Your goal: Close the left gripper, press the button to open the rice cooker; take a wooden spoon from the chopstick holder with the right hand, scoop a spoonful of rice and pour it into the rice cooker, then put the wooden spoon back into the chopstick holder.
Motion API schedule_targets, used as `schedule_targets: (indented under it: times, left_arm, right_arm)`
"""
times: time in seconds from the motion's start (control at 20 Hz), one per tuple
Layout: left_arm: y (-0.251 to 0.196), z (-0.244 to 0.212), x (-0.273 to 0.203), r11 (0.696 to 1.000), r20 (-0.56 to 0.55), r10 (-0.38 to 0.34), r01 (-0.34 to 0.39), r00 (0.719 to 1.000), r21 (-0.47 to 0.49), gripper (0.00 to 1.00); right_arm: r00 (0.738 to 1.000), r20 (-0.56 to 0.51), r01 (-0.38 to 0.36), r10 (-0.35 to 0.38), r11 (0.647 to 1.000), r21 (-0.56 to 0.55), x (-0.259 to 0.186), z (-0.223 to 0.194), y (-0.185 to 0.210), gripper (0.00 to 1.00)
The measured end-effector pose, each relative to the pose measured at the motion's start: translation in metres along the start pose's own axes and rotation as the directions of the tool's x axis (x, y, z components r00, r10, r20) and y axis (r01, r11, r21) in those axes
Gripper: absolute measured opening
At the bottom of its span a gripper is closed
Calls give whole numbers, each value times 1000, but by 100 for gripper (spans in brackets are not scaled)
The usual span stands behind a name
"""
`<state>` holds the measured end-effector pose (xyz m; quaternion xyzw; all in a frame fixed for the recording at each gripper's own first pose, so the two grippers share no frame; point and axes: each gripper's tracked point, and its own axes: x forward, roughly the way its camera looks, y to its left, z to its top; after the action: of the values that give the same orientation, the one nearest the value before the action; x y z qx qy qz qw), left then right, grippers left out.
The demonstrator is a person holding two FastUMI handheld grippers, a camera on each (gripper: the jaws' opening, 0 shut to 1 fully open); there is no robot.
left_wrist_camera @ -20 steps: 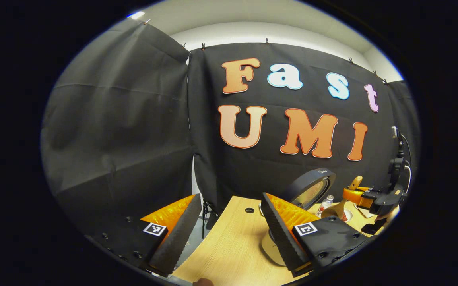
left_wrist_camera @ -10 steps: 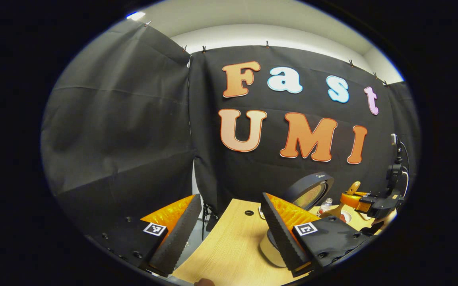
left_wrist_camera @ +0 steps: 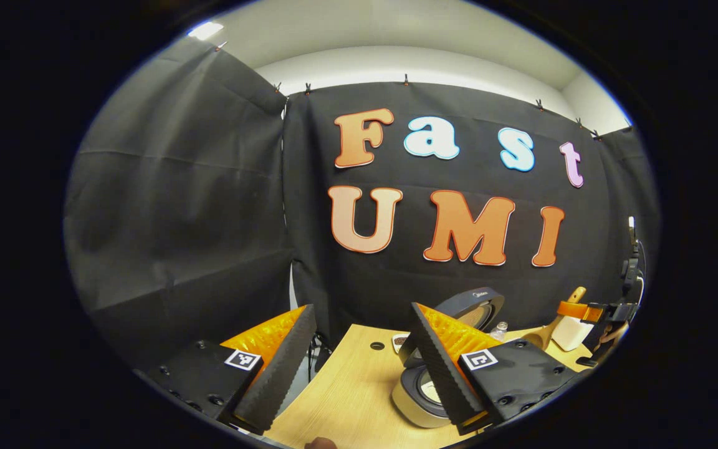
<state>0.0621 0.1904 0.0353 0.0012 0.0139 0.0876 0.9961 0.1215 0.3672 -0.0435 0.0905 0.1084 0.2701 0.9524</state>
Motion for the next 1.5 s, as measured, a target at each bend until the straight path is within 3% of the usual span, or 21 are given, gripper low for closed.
schedule_targets:
  times: [0.1,0.3,0.7,1.0,1.35,1.5]
  left_arm:
    - [-11,2,0,1000,3,-10,10,1000,-4,100]
    - [-31,4,-5,999,-1,-31,31,1000,-8,100]
    - [-57,5,-13,999,-6,-39,39,999,0,100]
    - [-63,1,-20,1000,-24,-6,7,1000,20,100]
    - [-63,0,-31,999,-38,25,-24,999,34,99]
    - [-61,1,-33,998,-36,38,-36,999,46,99]
  right_arm:
    - [999,6,49,-49,999,23,-15,2,-33,2]
    - [989,4,148,-148,985,85,-51,-6,-105,2]
    - [932,-72,363,-356,916,169,-114,-69,-240,2]
    - [911,-144,411,-388,884,220,-111,-127,-274,2]
    - [905,-223,413,-362,875,254,-89,-184,-284,2]
    - [909,-210,410,-361,867,282,-89,-188,-288,2]
